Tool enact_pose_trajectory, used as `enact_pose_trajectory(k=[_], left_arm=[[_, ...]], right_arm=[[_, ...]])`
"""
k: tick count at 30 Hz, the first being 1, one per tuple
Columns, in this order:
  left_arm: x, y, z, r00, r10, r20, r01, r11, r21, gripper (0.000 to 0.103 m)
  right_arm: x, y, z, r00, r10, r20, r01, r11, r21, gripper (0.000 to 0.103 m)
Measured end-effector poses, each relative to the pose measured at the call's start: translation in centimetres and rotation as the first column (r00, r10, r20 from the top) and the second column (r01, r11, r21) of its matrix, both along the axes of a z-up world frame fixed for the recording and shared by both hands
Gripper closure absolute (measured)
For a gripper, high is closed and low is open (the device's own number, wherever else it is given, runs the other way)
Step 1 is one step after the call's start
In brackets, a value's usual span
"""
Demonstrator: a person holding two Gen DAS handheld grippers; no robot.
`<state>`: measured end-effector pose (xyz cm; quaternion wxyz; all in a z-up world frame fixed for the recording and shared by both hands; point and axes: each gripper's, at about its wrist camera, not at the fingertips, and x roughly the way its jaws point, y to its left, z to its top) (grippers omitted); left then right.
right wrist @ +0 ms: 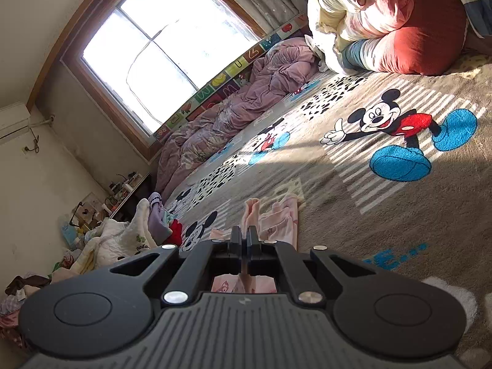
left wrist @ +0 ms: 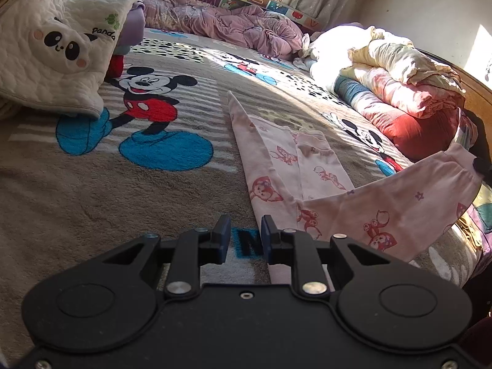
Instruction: Fold clothes
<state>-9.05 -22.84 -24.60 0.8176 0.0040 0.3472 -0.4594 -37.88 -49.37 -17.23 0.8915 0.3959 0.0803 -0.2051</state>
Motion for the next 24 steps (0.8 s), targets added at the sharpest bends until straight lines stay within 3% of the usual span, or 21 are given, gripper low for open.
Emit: enact_pose_trajectory(k=[24], left_arm=[[-1.6, -1.1, -0.1, 0.988, -0.127, 0.086, 0.123, 0.991, 0.05, 0.085]], right_arm=[[-4.7, -3.0, -3.3, 0.995, -0.099, -0.016, 0.101, 0.988, 0.12, 0.098]])
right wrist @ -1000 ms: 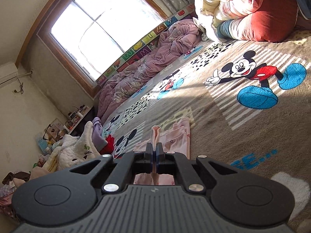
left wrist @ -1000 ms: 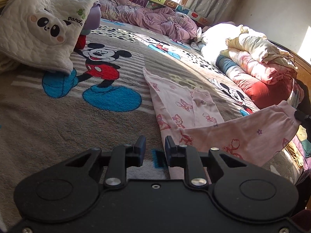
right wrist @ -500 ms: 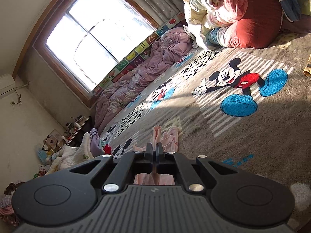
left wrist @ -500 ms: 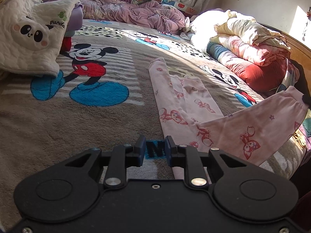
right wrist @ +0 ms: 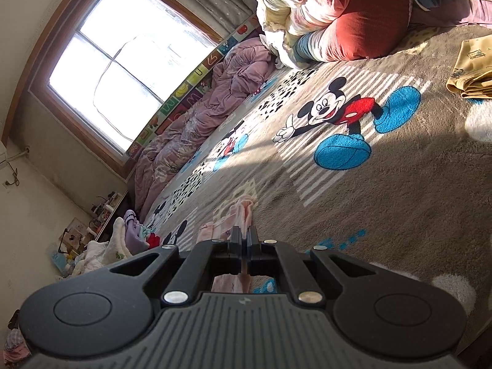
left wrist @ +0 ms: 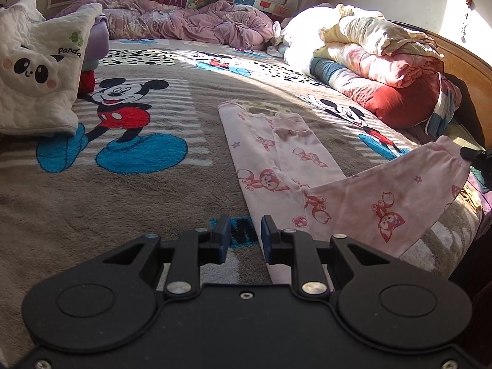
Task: Fold clothes
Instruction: 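Lift and pull the held pink garment edge with the right gripper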
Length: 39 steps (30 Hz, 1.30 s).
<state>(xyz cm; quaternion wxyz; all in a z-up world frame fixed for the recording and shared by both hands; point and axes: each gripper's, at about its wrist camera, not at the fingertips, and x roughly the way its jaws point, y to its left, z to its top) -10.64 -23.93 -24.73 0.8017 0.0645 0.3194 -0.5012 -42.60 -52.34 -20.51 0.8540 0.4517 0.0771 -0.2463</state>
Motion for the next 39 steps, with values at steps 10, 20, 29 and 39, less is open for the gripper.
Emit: enact_pose_trajectory(k=[10, 20, 29, 39], left_arm=[[-1.4, 0.0, 0.1, 0.993, -0.112, 0.025, 0.112, 0.994, -0.013, 0.085], [1.5, 1.7, -0.5, 0.999, 0.038, -0.034, -0.037, 0.999, 0.011, 0.085], [1.3, 1.5, -1.0, 0.998, 0.061, -0.022, -0.061, 0.998, 0.024, 0.085], [2.2, -2.2, -0.5, 0.999, 0.027, -0.019, -0.027, 1.0, -0.009, 0.085]], right_arm=[[-0.2, -0.7, -1.2, 1.0, -0.009, -0.003, 0.009, 0.999, 0.037, 0.098], [-1.6, -1.3, -4.0, 1.0, -0.023, -0.005, 0.023, 0.996, 0.087, 0.098], [-2.3, -1.8, -9.8, 1.0, -0.03, -0.01, 0.031, 0.983, 0.183, 0.098], [-1.9, -2.7, -9.9, 0.998, 0.017, 0.056, -0.025, 0.988, 0.153, 0.098]])
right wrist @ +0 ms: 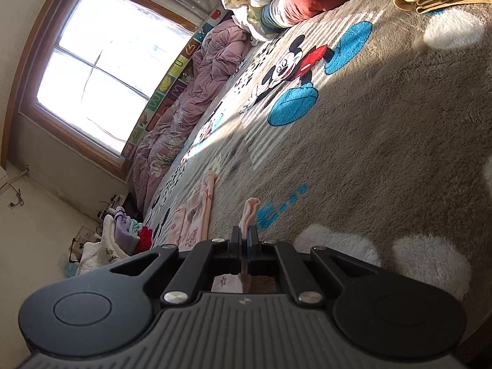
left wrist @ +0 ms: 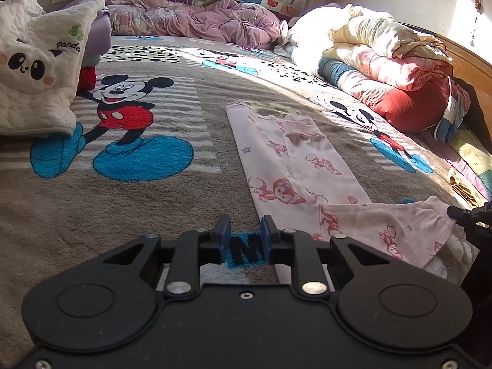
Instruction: Fold clothes
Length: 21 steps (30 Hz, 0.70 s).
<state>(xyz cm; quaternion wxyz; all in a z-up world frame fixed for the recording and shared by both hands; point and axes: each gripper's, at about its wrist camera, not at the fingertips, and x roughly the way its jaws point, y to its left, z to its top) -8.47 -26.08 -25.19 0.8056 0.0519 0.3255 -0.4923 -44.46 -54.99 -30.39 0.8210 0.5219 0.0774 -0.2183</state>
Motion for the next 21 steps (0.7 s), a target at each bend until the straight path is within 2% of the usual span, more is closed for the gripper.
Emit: enact_pose_trajectory(k=[4, 9, 12, 15, 21], left_arm=[[1.6, -2.5, 1.1, 1.0, 0.003, -0.02, -0.003, 0.999, -0.042, 0.085], [2.7, -6.9, 2.6, 0.999, -0.05, 0.001, 0.05, 0.998, -0.037, 0.085], [3.3, -11.2, 3.1, 0.994, -0.097, 0.057, 0.095, 0.995, 0.031, 0.085], [4.2, -15.6, 2.5, 0.988, -0.103, 0.119, 0.086, 0.987, 0.137, 0.084], [6.0, -20.1, 1.2, 0.985, -0.115, 0.13, 0.084, 0.972, 0.22, 0.084]], right_arm=[[0.6, -0.5, -0.8, 1.0, 0.014, -0.016, -0.013, 1.0, 0.029, 0.098], [1.2, -0.8, -1.2, 0.998, 0.038, -0.051, -0.037, 0.999, 0.025, 0.098], [1.1, -1.1, -1.4, 0.998, 0.041, -0.045, -0.04, 0.999, 0.032, 0.098], [0.7, -1.5, -1.6, 0.999, 0.043, -0.022, -0.043, 0.998, 0.039, 0.098], [1.1, -1.8, -2.0, 0.998, 0.07, 0.007, -0.07, 0.996, 0.063, 0.098]])
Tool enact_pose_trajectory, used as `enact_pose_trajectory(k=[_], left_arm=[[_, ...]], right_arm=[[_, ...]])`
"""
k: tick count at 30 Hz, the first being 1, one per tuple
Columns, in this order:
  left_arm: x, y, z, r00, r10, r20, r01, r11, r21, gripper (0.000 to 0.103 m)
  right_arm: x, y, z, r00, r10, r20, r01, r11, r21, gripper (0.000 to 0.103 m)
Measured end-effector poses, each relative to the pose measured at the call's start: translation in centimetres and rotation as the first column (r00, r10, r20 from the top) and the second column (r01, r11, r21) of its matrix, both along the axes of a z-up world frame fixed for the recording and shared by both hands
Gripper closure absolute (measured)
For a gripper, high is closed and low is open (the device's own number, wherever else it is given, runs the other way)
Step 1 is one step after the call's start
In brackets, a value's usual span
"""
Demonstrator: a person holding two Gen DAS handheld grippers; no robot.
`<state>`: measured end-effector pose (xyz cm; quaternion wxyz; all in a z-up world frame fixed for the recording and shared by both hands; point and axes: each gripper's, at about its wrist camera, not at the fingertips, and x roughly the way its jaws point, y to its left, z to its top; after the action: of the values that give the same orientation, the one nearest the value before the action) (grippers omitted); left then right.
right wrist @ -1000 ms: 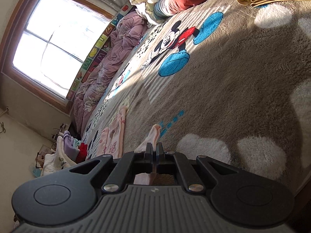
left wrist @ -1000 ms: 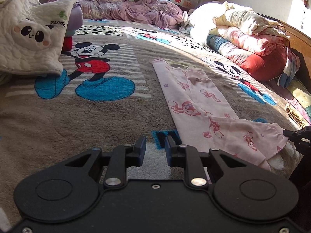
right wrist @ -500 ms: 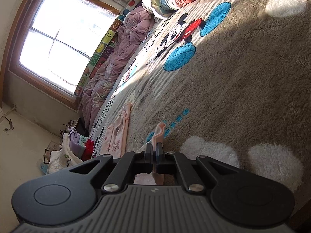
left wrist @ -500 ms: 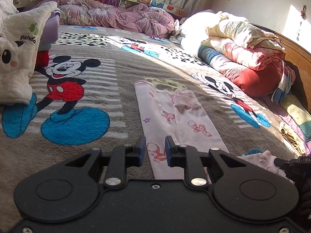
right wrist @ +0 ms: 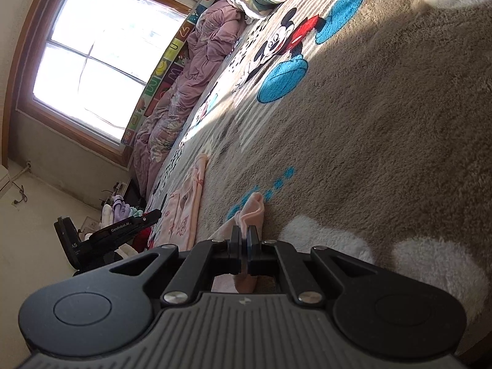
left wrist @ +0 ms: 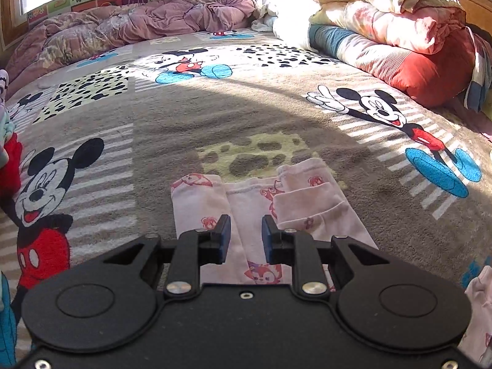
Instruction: Fold clothes
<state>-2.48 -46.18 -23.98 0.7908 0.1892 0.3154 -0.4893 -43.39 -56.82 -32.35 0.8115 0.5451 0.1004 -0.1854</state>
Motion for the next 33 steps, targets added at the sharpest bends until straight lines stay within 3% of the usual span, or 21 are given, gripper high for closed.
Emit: enact_pose_trajectory(k=[2, 5, 9, 10, 13, 16, 21, 25, 27, 30, 33], left_arm=[[0.4, -1.0, -0.7, 1.0, 0.004, -0.008, -0.003, 0.999, 0.032, 0.084], [0.3, -1.9, -1.5, 0.998, 0.034, 0.045, -0.039, 0.994, 0.102, 0.084], [0.3, -2.2, -1.9, 0.997, 0.055, 0.053, -0.061, 0.991, 0.115, 0.085], [0.3, -2.1, -1.8, 0.997, 0.06, 0.05, -0.066, 0.992, 0.109, 0.096], [0.5, -1.8, -1.2, 0.996, 0.083, 0.025, -0.084, 0.994, 0.069, 0.103], [0.8, -1.6, -0.4, 0.995, 0.093, -0.035, -0.093, 0.996, 0.012, 0.103], [0.8, -2.0, -1.5, 0.993, 0.088, -0.077, -0.087, 0.996, 0.023, 0.102], [1.4, 1.1, 0.2, 0.983, 0.102, -0.153, -0.121, 0.985, -0.122, 0.101], [1.6, 2.9, 1.2, 0.981, 0.133, -0.138, -0.153, 0.977, -0.149, 0.101], [1.6, 4.4, 1.2, 0.982, 0.13, -0.135, -0.15, 0.978, -0.148, 0.101], [1.5, 3.5, -1.2, 0.983, 0.104, -0.149, -0.112, 0.993, -0.047, 0.101]], right_arm=[[0.0, -0.2, -0.2, 1.0, 0.002, 0.014, -0.002, 1.0, 0.016, 0.098], [0.0, -0.4, -0.5, 0.999, 0.001, 0.034, -0.003, 0.999, 0.046, 0.098], [0.0, -0.6, -0.7, 0.999, 0.003, 0.046, -0.006, 0.998, 0.067, 0.098], [0.0, -0.6, -0.7, 0.999, 0.003, 0.047, -0.006, 0.997, 0.07, 0.098], [-0.1, -0.6, -0.7, 0.999, 0.002, 0.051, -0.006, 0.997, 0.076, 0.098], [-0.5, -0.4, -0.8, 0.999, 0.0, 0.051, -0.003, 0.997, 0.076, 0.098], [-0.8, -0.4, -0.8, 0.999, -0.011, 0.048, 0.008, 0.997, 0.076, 0.098], [-1.2, -0.5, -1.0, 0.999, -0.018, 0.046, 0.015, 0.997, 0.077, 0.098], [-1.2, -0.5, -1.0, 0.999, -0.019, 0.045, 0.015, 0.997, 0.076, 0.098], [-1.2, -0.6, -1.0, 0.998, -0.021, 0.052, 0.017, 0.997, 0.076, 0.098], [-1.1, -0.7, -1.0, 0.999, -0.022, 0.049, 0.018, 0.997, 0.073, 0.098]])
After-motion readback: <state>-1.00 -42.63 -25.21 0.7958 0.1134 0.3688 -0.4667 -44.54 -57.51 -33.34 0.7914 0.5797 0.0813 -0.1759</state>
